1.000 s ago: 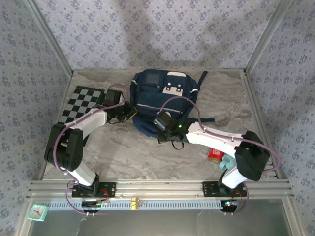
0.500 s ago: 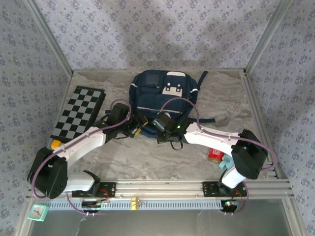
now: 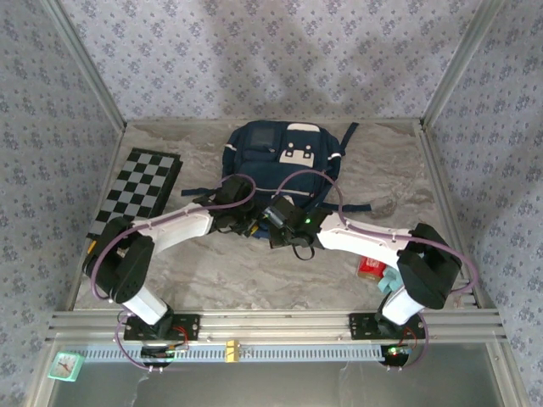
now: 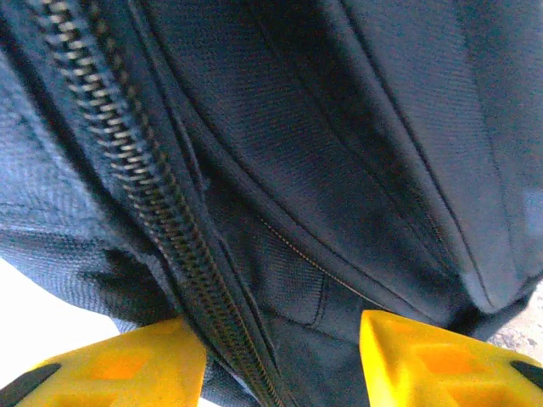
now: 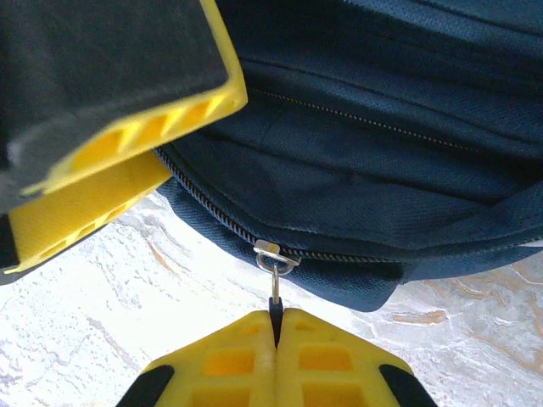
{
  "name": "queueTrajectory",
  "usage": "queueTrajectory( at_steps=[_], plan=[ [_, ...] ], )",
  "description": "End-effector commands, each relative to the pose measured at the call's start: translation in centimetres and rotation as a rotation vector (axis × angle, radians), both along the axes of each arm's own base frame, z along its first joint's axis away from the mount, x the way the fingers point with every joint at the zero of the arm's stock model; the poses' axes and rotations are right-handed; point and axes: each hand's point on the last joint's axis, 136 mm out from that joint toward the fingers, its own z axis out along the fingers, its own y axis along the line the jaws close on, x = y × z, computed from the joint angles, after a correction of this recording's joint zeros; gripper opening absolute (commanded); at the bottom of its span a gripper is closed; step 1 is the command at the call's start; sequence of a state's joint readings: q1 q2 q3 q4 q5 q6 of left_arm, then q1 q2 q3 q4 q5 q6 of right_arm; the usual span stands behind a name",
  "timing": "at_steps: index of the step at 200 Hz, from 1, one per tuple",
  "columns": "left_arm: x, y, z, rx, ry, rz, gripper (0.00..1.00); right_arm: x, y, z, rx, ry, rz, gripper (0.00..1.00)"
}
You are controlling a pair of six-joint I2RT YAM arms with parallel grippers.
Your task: Pack the student bag
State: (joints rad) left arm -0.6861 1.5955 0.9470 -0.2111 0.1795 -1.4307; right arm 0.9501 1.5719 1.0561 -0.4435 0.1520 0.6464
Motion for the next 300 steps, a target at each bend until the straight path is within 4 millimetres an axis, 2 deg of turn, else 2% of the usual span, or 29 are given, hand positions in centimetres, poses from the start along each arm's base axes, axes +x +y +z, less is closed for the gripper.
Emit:
queueTrajectory(
  at_steps=[1,35,87,116,154,221,258,300],
  plan=[
    [-0.2,0.5,-1.1,0.065,0.042,0.034,0.45,-0.6,-0.1,-0.9,-0.022,0.023,0.004,0.00],
    [0.0,1.0,-0.8,0.094,0.021,0.037,0.29,-0.5,-0.2,-0.8,-0.040,0.017,0.007,0.00],
    [1.3,0.7,2.5,0.096,-0.095,-0.003,0.00,-0.3,-1.3,-0.2,-0.107,0.007,-0.014,0.00],
    [1.6,1.1,4.5,0.089,-0.165,-0.009,0.00,-0.1,-1.5,0.9,-0.114,-0.011,-0.025,0.00],
    [1.9,2.6,7.3,0.098,-0.250,-0.005,0.00,-1.0,-4.2,1.5,-0.207,-0.001,-0.068,0.00],
    [2.5,6.9,8.8,0.101,-0.297,0.041,0.00,-2.4,-8.6,1.0,-0.258,0.049,-0.130,0.00],
    [2.3,8.6,9.6,0.097,-0.324,0.042,0.00,-1.1,-11.3,0.5,-0.304,0.058,-0.190,0.00],
    [2.3,10.8,9.5,0.106,-0.318,0.065,0.00,0.6,-12.7,1.2,-0.301,0.026,-0.227,0.00]
  ],
)
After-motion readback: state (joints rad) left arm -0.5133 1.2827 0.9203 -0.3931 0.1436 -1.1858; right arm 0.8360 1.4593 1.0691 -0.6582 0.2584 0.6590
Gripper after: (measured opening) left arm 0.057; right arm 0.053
